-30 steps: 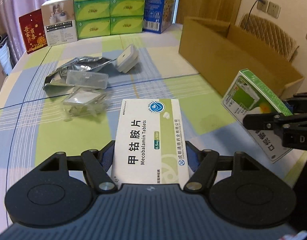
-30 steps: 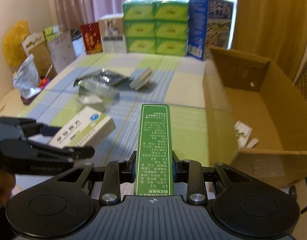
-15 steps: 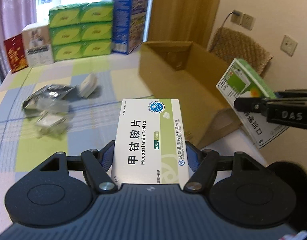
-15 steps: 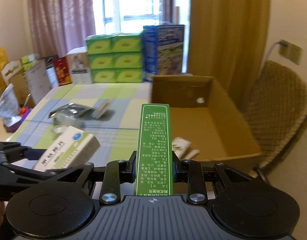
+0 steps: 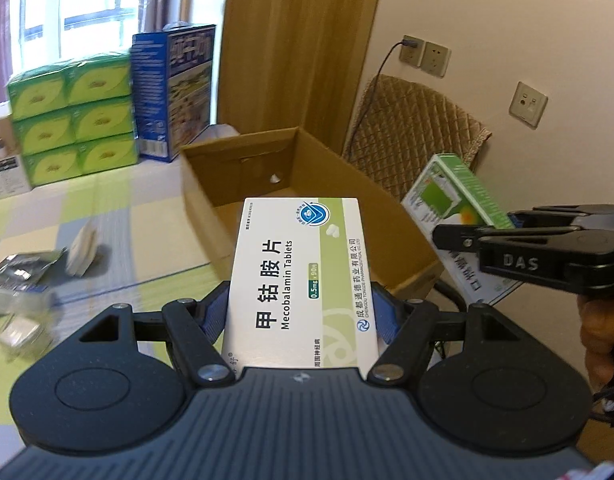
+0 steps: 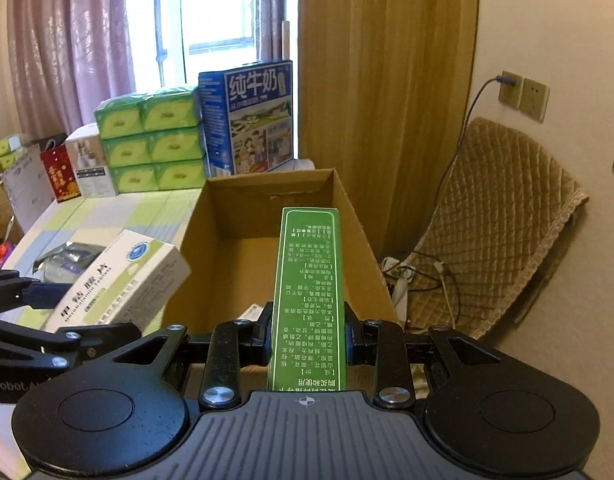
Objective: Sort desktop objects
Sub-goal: 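Carry the white Mecobalamin box and green box over the cardboard box with both tools, then open the left tool dropping the white box while the right tool drops the green box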
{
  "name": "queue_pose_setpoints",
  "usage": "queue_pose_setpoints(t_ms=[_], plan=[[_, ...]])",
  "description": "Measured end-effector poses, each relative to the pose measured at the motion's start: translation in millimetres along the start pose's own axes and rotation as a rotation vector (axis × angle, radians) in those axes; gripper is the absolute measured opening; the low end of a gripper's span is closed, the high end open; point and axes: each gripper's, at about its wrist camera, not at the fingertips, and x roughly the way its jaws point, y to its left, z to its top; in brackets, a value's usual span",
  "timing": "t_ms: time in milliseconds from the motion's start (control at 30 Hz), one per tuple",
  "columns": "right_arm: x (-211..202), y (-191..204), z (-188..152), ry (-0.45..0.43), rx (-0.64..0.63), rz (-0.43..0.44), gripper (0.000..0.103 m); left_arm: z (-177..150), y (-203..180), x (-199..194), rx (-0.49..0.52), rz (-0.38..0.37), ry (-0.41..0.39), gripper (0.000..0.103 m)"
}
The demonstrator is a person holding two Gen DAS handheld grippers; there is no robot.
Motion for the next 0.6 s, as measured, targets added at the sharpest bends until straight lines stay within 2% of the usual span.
queue_pose_setpoints(t_ms=[200, 600], plan=[[23, -16, 14, 0.023, 0.019, 0.005, 0.028, 16, -8, 26, 0.000, -0.014, 0.015, 0.067], [65, -24, 29, 0.054, 0.052, 0.002, 0.028, 30, 3, 62, -0.038, -0.016, 0.049, 0.067]])
